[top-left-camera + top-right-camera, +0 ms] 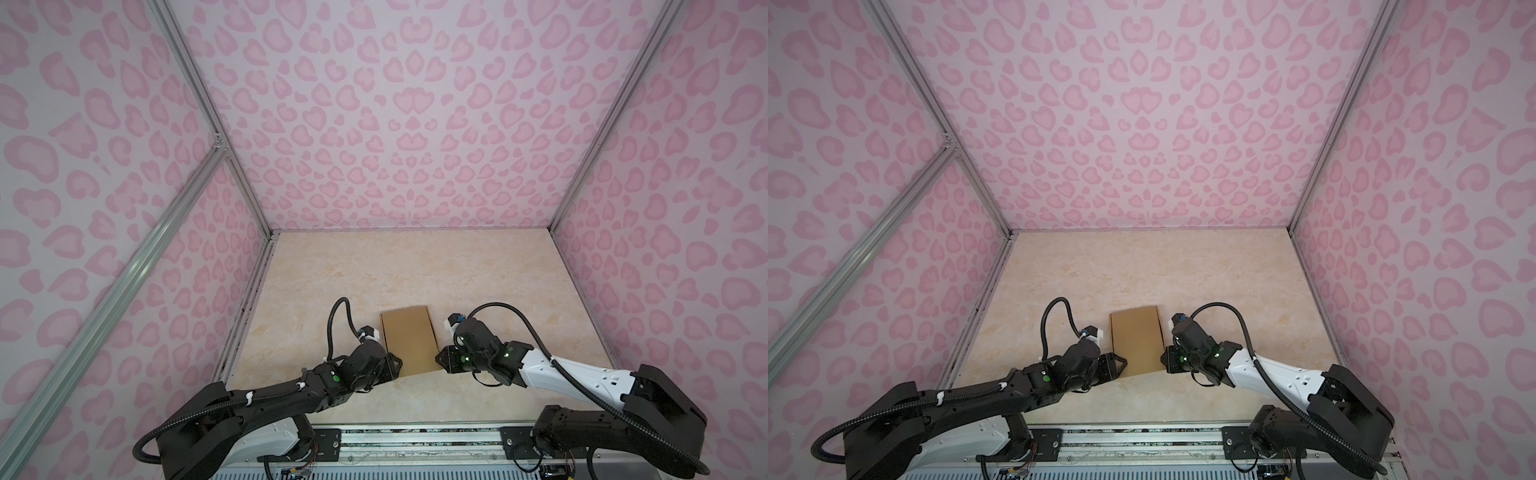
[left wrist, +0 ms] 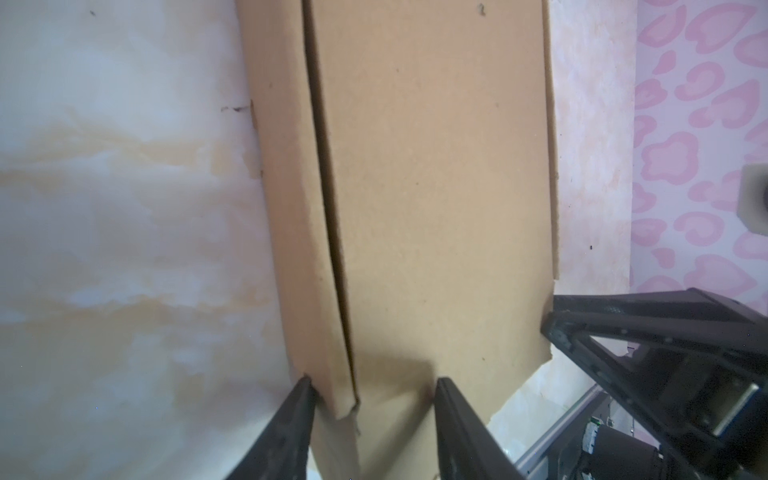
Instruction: Fold the paper box
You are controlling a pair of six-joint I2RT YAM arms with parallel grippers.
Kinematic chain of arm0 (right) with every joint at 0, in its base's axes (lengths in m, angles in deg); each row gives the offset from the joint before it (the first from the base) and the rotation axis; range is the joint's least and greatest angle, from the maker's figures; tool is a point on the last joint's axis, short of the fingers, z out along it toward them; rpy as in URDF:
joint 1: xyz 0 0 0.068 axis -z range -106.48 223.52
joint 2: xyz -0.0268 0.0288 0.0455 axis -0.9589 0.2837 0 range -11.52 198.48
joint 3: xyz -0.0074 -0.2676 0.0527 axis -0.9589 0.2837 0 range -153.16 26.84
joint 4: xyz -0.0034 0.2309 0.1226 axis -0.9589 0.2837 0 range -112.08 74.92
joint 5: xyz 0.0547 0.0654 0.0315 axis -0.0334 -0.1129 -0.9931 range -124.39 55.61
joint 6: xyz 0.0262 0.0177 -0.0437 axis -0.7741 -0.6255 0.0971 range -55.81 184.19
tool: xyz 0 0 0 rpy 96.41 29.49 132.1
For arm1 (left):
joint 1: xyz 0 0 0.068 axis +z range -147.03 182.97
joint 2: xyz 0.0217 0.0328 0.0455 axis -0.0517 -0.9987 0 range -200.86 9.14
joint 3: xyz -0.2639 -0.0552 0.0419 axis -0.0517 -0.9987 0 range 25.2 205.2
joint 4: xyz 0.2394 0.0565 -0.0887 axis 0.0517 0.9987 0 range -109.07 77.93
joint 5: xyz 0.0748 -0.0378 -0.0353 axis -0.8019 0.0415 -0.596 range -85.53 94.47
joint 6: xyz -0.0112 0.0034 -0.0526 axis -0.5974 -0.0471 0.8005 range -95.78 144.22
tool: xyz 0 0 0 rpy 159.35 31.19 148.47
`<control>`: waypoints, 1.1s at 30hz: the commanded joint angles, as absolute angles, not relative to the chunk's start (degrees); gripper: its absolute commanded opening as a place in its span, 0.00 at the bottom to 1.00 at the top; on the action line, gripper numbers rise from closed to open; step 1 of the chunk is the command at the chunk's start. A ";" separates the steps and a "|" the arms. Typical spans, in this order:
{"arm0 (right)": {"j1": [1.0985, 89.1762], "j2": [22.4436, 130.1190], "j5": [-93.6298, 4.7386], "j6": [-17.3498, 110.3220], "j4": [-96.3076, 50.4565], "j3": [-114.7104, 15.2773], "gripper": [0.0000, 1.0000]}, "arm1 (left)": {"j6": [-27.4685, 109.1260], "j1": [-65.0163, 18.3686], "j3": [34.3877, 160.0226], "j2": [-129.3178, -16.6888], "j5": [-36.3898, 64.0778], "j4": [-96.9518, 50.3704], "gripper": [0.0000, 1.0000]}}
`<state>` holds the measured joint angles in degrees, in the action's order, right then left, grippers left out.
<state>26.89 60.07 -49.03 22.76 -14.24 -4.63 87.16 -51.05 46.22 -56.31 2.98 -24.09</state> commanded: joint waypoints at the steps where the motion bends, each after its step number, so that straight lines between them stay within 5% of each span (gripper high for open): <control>1: 26.85 60.55 -49.60 22.27 -16.17 -4.16 0.22 | 88.19 -51.34 46.14 -56.23 2.39 -28.05 0.49; 33: 28.29 57.41 -49.91 23.22 -12.84 -4.80 0.25 | 85.67 -51.35 44.78 -51.97 -0.01 -22.29 0.48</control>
<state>28.27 58.02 -49.66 22.84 -13.50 -4.71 86.42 -51.43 44.19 -52.29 0.88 -22.97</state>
